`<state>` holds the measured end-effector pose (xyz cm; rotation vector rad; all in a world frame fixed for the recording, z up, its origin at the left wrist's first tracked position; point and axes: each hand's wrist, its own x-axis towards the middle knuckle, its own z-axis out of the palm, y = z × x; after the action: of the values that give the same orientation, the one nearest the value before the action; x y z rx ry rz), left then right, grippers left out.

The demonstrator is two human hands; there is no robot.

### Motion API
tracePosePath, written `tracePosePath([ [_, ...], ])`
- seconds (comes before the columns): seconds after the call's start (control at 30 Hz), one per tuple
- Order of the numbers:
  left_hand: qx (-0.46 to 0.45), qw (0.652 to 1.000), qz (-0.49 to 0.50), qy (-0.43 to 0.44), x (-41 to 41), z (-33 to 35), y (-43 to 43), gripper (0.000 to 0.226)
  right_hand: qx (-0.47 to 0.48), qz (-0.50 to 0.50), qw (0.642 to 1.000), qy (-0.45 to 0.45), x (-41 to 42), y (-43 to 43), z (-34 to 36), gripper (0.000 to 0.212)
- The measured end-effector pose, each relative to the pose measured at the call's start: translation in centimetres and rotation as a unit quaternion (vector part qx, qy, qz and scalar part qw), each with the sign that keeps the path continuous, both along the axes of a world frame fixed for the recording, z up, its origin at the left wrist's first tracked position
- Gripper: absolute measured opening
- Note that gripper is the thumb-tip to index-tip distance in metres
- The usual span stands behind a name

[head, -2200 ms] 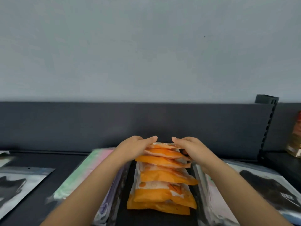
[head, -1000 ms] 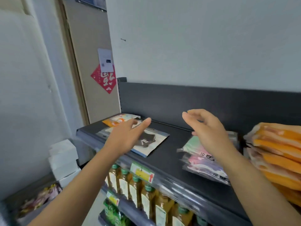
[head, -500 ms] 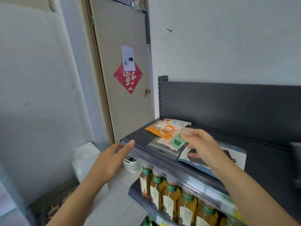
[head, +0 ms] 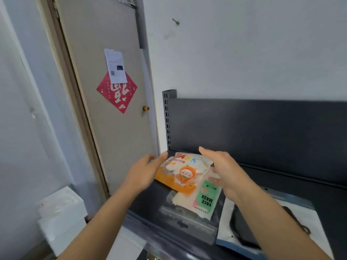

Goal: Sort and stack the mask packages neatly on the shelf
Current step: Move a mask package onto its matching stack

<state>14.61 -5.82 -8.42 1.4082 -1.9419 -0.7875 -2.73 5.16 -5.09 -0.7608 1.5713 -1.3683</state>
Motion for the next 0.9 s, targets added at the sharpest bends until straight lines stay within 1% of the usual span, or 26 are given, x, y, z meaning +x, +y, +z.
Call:
tracePosePath([
  [0.07, 0.005, 1.0, -0.015, -0.015, -1.9, 0.1, -2.3, 0.071, 0.011, -0.015, 0.999, -0.037, 0.1, -1.4, -0.1, 0.069],
  [0.13, 0.012, 0.999, -0.033, -0.038, -3.6, 0.1, -4.4, 0.074, 0.014, -0.036, 0.997, -0.061, 0.0, -2.7, -0.2, 0.068],
  [0.2, 0.03, 0.997, -0.054, -0.055, -4.8, -0.1, -5.9, 0.078, 0.014, -0.058, 0.996, -0.063, -0.1, -3.5, -0.3, 0.067],
  [0.27, 0.043, 0.995, -0.072, -0.062, -5.4, -0.6, -7.1, 0.087, 0.013, -0.066, 0.996, -0.064, -0.3, -3.8, -0.6, 0.064],
  [0.3, 0.049, 0.994, -0.076, -0.061, -5.6, -0.9, -7.5, 0.095, 0.015, -0.063, 0.996, -0.064, -0.3, -3.7, -0.7, 0.057],
  [0.37, 0.059, 0.993, -0.081, -0.061, -5.6, -1.3, -8.1, 0.118, 0.014, -0.052, 0.997, -0.057, -0.8, -3.7, -1.3, 0.031],
  [0.4, 0.065, 0.992, -0.087, -0.069, -5.5, -1.5, -8.2, 0.126, 0.018, -0.055, 0.997, -0.046, -1.0, -3.8, -1.7, 0.025],
  [0.43, 0.073, 0.989, -0.095, -0.081, -5.5, -1.6, -8.3, 0.128, 0.024, -0.052, 0.998, -0.036, -0.8, -3.7, -1.8, 0.025],
  [0.47, 0.081, 0.987, -0.105, -0.092, -5.4, -1.7, -8.4, 0.122, 0.02, -0.039, 0.998, -0.034, -0.8, -3.9, -2.1, 0.026],
  [0.57, 0.069, 0.98, -0.131, -0.133, -5.5, -1.6, -8.4, 0.082, 0.011, -0.014, 0.999, -0.032, -0.2, -4.4, -2.6, 0.022],
  [0.6, 0.069, 0.978, -0.141, -0.137, -5.4, -1.4, -8.2, 0.075, 0.008, -0.021, 0.999, -0.034, -0.4, -4.6, -2.9, 0.023],
  [0.63, 0.073, 0.976, -0.148, -0.139, -5.3, -1.1, -7.9, 0.073, 0.004, -0.032, 0.999, -0.043, -0.2, -4.7, -2.7, 0.024],
  [0.7, 0.091, 0.975, -0.154, -0.133, -4.9, -1.3, -8.2, 0.074, -0.004, -0.047, 0.997, -0.053, -0.2, -4.7, -2.9, 0.031],
  [0.77, 0.117, 0.978, -0.152, -0.081, -4.4, -1.5, -8.6, 0.082, -0.004, -0.05, 0.997, -0.053, -0.2, -4.5, -2.8, 0.04],
  [0.8, 0.121, 0.978, -0.162, -0.043, -4.1, -1.5, -8.7, 0.089, -0.004, -0.053, 0.997, -0.049, -0.3, -4.5, -2.9, 0.041],
  [0.83, 0.114, 0.979, -0.167, -0.026, -4.2, -1.8, -8.7, 0.095, -0.004, -0.055, 0.997, -0.048, -0.1, -4.5, -2.9, 0.042],
  [0.87, 0.108, 0.98, -0.165, -0.031, -4.2, -2.0, -8.9, 0.099, -0.002, -0.057, 0.997, -0.046, -0.2, -4.4, -3.0, 0.044],
  [0.9, 0.084, 0.982, -0.155, -0.064, -4.1, -2.0, -9.1, 0.1, 0.001, -0.057, 0.997, -0.049, -0.1, -4.3, -2.8, 0.045],
])
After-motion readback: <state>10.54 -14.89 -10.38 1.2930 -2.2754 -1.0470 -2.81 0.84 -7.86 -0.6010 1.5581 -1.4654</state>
